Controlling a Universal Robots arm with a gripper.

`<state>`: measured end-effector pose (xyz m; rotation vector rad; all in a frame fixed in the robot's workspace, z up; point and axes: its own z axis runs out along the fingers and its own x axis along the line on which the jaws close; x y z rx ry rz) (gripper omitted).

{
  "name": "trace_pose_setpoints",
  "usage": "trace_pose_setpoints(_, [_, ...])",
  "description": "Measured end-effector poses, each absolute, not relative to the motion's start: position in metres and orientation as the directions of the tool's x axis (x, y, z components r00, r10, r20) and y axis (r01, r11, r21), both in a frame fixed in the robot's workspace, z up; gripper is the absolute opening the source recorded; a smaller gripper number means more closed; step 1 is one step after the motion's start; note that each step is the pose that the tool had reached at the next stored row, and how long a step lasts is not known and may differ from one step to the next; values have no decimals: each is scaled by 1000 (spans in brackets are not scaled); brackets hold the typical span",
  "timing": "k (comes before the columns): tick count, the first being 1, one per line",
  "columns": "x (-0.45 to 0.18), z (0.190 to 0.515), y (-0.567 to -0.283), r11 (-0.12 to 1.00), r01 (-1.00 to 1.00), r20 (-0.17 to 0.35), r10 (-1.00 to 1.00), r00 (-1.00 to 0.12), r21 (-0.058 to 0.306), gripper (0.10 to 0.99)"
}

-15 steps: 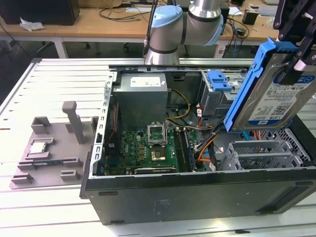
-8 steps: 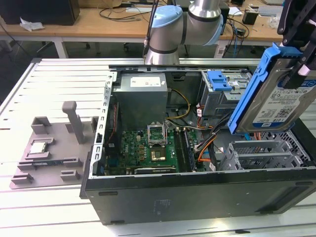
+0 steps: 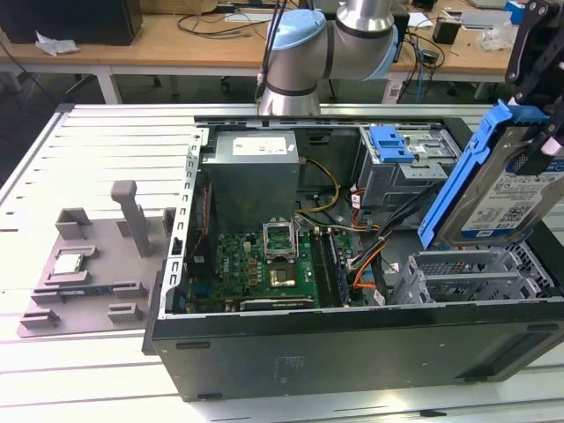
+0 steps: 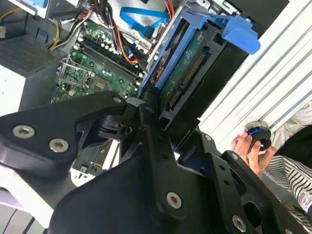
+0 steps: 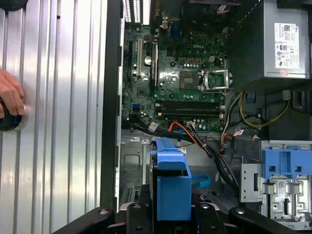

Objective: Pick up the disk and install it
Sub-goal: 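Pick up the disk, then insert the disk into the insertion slot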

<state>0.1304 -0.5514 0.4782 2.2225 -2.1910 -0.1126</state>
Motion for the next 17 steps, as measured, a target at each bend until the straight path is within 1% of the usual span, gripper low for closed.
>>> trace_pose_setpoints(7, [139,468,-551,-15,-998,-38,-999,13,64,365])
trace_pose_setpoints(17, [139,467,-551,-15,-998,-38,-999,13,64,365])
